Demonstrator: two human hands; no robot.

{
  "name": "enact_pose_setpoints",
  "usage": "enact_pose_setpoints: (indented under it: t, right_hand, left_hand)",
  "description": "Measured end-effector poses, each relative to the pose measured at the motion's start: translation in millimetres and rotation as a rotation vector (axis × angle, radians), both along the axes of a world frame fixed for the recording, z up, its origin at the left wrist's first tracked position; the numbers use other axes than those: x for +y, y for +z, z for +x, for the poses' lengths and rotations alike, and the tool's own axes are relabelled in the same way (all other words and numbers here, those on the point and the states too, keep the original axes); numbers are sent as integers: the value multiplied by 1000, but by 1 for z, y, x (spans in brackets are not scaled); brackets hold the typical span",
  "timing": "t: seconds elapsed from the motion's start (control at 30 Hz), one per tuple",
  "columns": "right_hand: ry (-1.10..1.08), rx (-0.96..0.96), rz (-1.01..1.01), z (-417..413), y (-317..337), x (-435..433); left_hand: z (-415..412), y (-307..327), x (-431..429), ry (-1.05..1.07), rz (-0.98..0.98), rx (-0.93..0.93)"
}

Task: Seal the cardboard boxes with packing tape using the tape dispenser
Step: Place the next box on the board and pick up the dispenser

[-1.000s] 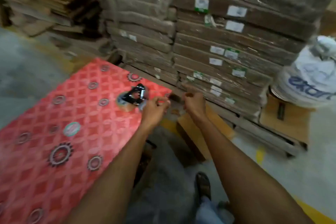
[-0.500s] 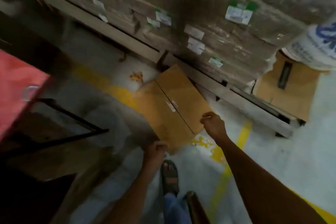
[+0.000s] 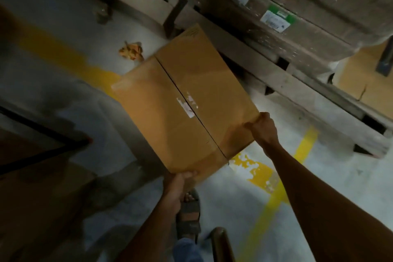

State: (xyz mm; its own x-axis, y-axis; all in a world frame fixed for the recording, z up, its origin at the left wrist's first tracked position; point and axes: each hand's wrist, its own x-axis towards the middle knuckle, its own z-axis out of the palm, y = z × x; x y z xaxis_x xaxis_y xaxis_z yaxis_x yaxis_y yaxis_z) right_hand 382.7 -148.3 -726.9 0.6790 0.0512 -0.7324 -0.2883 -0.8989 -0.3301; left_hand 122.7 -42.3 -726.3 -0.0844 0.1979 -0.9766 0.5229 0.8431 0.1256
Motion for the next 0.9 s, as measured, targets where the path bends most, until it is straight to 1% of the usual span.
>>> enact_pose_setpoints:
  t: [0.03, 0.07, 0.17, 0.3, 0.37, 0.43, 0.5, 0.6, 0.73, 0.8, 0.9]
  right_hand:
    - [-13, 7, 31, 0, 12, 1]
    - [-29, 12, 72, 0, 23, 3]
    - [-92, 2, 229, 5, 72, 23]
    - [-145, -36, 394, 8, 164, 73]
    - [-152, -66, 423, 2, 218, 95]
    - [-168, -118, 453, -3, 276, 108]
    - [-203, -169, 512, -11, 336, 115]
    - [-221, -238, 630, -28, 424, 123]
    - [-214, -345, 713, -65, 539, 126]
    - [-208, -417, 714, -88, 591, 121]
    - [-165, -495, 796, -128, 669, 112]
  left_hand:
    - [5, 12, 5, 29, -24, -18]
    - [10, 25, 10, 63, 2, -21]
    - [15, 82, 37, 167, 168, -47]
    - [16, 180, 94, 132, 368, -105]
    - [16, 233, 119, 121, 401, -119]
    - [17, 289, 139, 128, 435, -174]
    - [10, 339, 155, 137, 484, -197]
    - [-3, 413, 176, 184, 558, -303]
    - [-30, 541, 177, 216, 682, -460]
    - [-55, 588, 171, 230, 718, -540]
    - [-101, 651, 159, 247, 769, -642]
